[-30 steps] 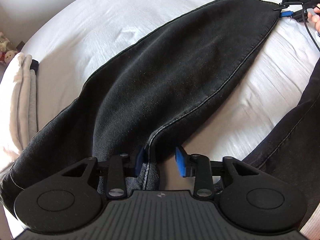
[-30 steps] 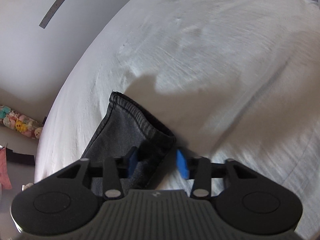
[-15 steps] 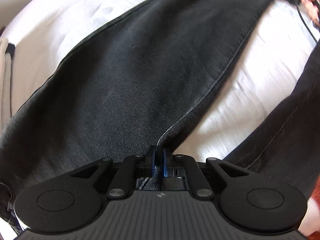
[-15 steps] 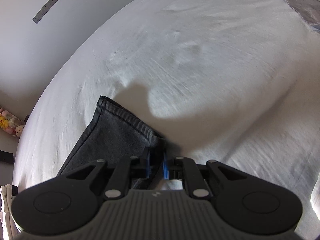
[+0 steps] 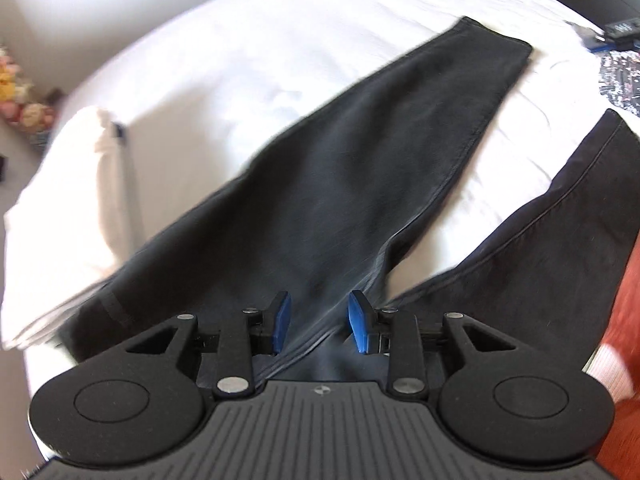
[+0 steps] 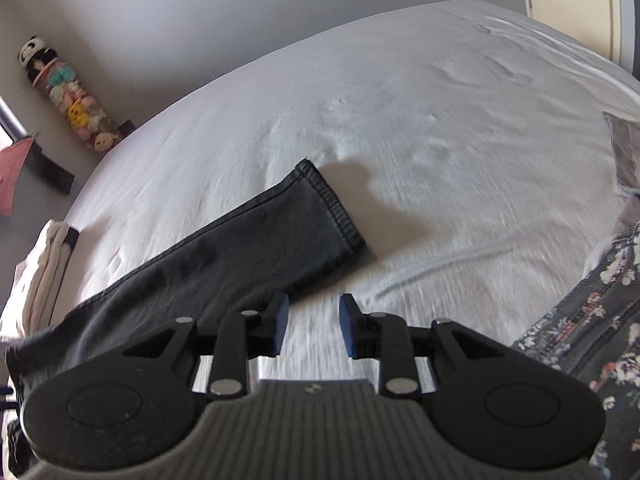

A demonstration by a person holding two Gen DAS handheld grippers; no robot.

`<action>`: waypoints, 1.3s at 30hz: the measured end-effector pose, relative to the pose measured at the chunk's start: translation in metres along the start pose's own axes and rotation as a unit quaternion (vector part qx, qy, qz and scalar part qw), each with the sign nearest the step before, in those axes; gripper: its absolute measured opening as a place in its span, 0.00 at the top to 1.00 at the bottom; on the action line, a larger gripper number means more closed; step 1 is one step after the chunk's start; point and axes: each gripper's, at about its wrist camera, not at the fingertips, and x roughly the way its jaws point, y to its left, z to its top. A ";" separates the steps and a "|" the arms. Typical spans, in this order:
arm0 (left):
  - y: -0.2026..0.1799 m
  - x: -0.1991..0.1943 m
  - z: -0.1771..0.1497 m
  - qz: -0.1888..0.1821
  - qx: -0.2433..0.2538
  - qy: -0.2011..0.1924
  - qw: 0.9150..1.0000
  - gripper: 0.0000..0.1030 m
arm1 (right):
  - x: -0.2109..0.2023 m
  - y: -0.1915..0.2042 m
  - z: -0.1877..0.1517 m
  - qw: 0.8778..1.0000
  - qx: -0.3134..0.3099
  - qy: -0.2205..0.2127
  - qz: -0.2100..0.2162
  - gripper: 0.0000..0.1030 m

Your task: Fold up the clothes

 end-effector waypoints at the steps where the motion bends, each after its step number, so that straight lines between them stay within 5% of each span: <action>1: 0.006 -0.010 -0.010 0.010 -0.005 -0.005 1.000 0.64 | -0.010 0.003 -0.006 1.000 -0.015 -0.002 -0.004 0.59; 7: 0.029 -0.050 -0.072 0.078 -0.012 -0.029 0.996 0.64 | -0.068 0.015 -0.054 0.995 -0.088 -0.039 -0.031 0.57; 11: 0.029 -0.070 -0.113 0.101 -0.008 -0.064 0.993 0.57 | -0.098 0.020 -0.085 0.986 -0.146 -0.061 -0.044 0.44; 20: 0.031 -0.078 -0.185 0.110 -0.011 -0.021 0.994 0.54 | -0.116 0.022 -0.147 0.968 -0.234 0.014 -0.090 0.45; 24: 0.032 -0.069 -0.205 0.125 -0.009 0.004 0.992 0.54 | -0.115 0.015 -0.163 0.967 -0.228 0.035 -0.108 0.45; 31: 0.010 -0.048 -0.229 0.111 0.087 0.035 0.989 0.54 | -0.108 0.010 -0.182 0.965 -0.232 0.083 -0.087 0.44; 39: -0.019 -0.020 -0.250 0.109 0.220 0.082 0.966 0.54 | -0.102 0.009 -0.192 0.964 -0.234 0.099 -0.074 0.45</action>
